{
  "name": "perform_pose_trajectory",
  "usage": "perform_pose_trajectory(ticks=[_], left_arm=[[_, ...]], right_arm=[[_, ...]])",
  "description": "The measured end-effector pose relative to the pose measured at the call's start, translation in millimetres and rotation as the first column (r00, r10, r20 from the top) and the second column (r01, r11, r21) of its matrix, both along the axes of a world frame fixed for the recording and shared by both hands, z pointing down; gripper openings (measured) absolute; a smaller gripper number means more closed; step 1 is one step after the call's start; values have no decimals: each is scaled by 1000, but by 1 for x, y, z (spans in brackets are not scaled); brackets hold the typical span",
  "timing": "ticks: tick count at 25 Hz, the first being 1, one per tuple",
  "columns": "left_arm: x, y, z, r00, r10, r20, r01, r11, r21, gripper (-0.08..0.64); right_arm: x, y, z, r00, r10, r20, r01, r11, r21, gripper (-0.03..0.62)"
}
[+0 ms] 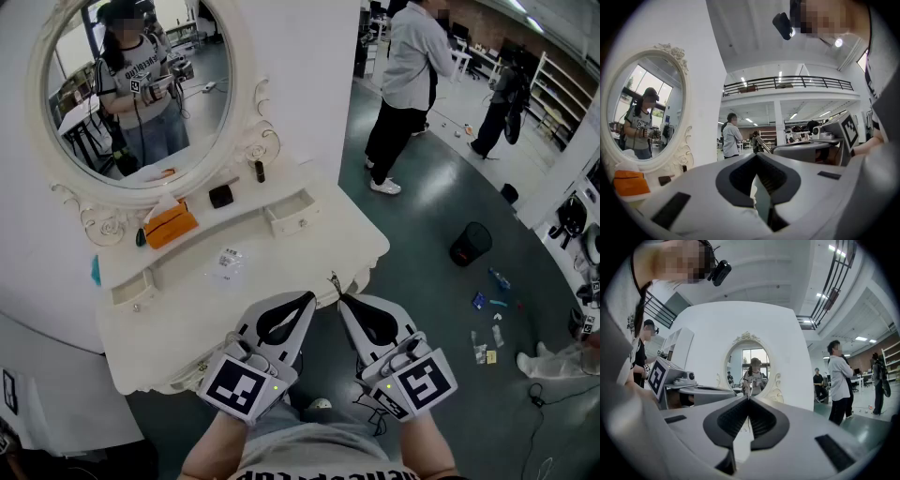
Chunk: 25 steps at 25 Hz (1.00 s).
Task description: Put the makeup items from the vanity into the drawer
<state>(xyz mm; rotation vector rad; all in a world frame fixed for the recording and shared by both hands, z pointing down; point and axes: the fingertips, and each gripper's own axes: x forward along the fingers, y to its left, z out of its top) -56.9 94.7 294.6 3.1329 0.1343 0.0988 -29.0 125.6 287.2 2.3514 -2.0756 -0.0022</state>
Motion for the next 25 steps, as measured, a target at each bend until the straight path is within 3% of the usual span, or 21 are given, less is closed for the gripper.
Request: perform_pose_trajectory(ticks=[18, 25], left_arm=[[-11, 15, 3, 999, -44, -9, 44, 999, -5, 8], [-9, 14, 7, 998, -54, -34, 55, 998, 14, 8]], right_arm=[[-10, 14, 2, 999, -42, 12, 42, 999, 20, 21], [-5, 19, 6, 997, -41, 65, 39, 998, 41, 23]])
